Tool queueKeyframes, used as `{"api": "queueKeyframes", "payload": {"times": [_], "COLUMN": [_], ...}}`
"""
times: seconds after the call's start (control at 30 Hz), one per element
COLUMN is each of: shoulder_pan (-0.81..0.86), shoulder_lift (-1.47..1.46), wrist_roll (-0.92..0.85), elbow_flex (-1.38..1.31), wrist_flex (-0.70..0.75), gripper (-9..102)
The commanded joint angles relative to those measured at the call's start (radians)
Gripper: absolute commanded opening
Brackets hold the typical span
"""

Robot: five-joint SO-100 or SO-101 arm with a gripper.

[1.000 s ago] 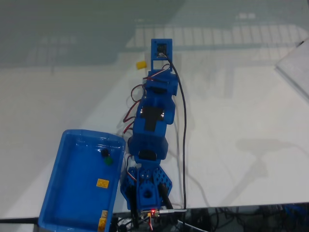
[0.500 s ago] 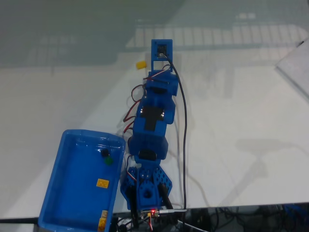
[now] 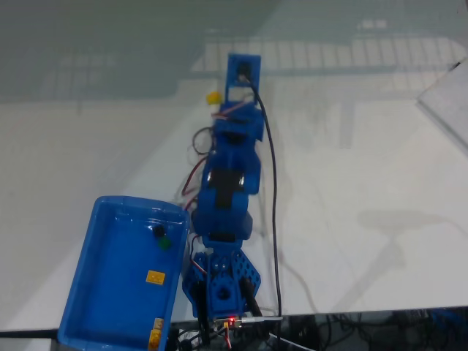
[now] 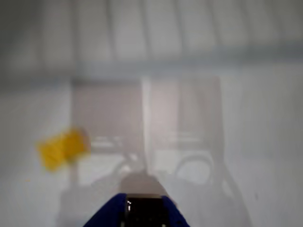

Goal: Pick up all the lego then put into the bin

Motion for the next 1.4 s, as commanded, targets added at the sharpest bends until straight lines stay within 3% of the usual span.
{"api": "queueKeyframes", "payload": {"times": [0.0, 0.27, 0.53, 0.67, 0.8, 0.97, 1.13, 1.37], "shoulder_pan": [-0.094, -0.476, -1.134, -1.428, -1.585, -1.634, -1.632, -1.555], "shoulder_lift": [0.216, 0.842, 1.14, 1.192, 1.17, 1.126, 1.112, 1.103], "wrist_roll": [0.14, 0.347, 0.453, 0.494, 0.518, 0.531, 0.518, 0.476], "elbow_flex": [-0.021, -0.06, -0.144, -0.155, -0.147, -0.146, -0.144, -0.146], "wrist_flex": [0.069, 0.629, 1.262, 1.45, 1.54, 1.554, 1.571, 1.588], "gripper": [0, 0, 0, 0, 0, 1, 21, 26]}}
